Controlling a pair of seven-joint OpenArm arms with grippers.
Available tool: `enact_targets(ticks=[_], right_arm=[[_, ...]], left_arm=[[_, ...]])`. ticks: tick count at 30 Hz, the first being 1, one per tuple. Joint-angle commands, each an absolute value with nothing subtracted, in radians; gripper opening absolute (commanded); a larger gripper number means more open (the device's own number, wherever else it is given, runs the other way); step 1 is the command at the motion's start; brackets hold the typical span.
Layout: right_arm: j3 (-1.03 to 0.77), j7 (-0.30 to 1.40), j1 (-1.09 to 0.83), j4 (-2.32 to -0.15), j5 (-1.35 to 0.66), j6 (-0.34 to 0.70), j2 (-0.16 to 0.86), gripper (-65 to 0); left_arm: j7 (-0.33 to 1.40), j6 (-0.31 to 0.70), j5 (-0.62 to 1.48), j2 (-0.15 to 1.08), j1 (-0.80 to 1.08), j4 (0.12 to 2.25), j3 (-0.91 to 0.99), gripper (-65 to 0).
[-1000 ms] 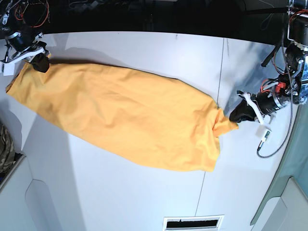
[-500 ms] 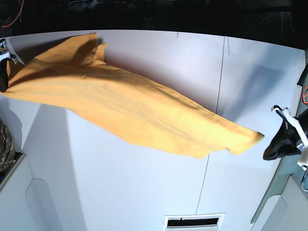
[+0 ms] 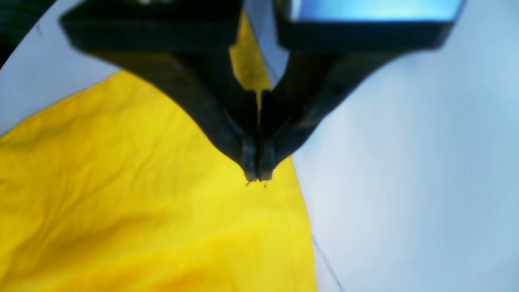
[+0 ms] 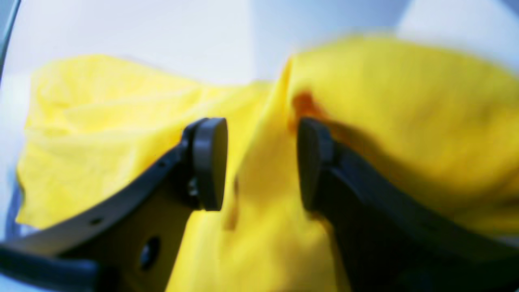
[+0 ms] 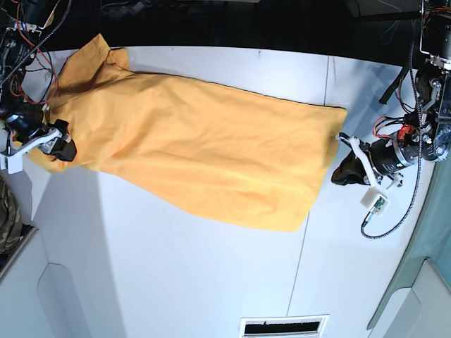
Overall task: Layout the t-shirt on the table in an organized manner, then fold the t-shirt properly
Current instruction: 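Lift and shake the shirt between both grippers, then lay it down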
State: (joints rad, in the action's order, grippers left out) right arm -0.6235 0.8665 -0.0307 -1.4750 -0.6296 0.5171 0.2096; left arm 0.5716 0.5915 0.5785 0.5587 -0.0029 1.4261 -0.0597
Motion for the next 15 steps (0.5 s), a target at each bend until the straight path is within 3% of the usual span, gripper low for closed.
enact_targets(ticks=[1, 2, 5, 8, 12, 15], right_arm=[[-0.65, 0.854, -0.043, -1.52, -0.661, 0.528, 0.217, -37.2], [-0.676, 0.854, -0.063, -1.548, -0.663, 0.528, 0.207, -37.3], [-0.753, 0.854, -0.139, -1.632, -0.669, 0.528, 0.193, -37.2], [-0.812, 0.846, -0.24, -1.665, -0.674, 0.53, 0.194, -37.2], [-0.824, 0.794, -0.329, -1.657, -0.669, 0.538, 0.193, -37.2], [-0.824, 0.777, -0.347, -1.64, -0.647, 0.539, 0.193, -37.2]], left_arm=[[0.569, 0.597, 0.606, 0.583, -0.02, 1.438, -0.05, -53.5], [0.586, 0.617, 0.627, 0.591, -0.019, 1.439, -0.05, -50.1], [0.619, 0.698, 0.731, 0.62, 0.001, 1.439, -0.05, -49.0], [0.629, 0.698, 0.739, 0.629, 0.046, 1.439, -0.05, -45.8], [0.615, 0.688, 0.712, 0.629, 0.078, 1.438, -0.05, -33.5], [0.579, 0.632, 0.653, 0.628, 0.087, 1.431, -0.05, -32.9]])
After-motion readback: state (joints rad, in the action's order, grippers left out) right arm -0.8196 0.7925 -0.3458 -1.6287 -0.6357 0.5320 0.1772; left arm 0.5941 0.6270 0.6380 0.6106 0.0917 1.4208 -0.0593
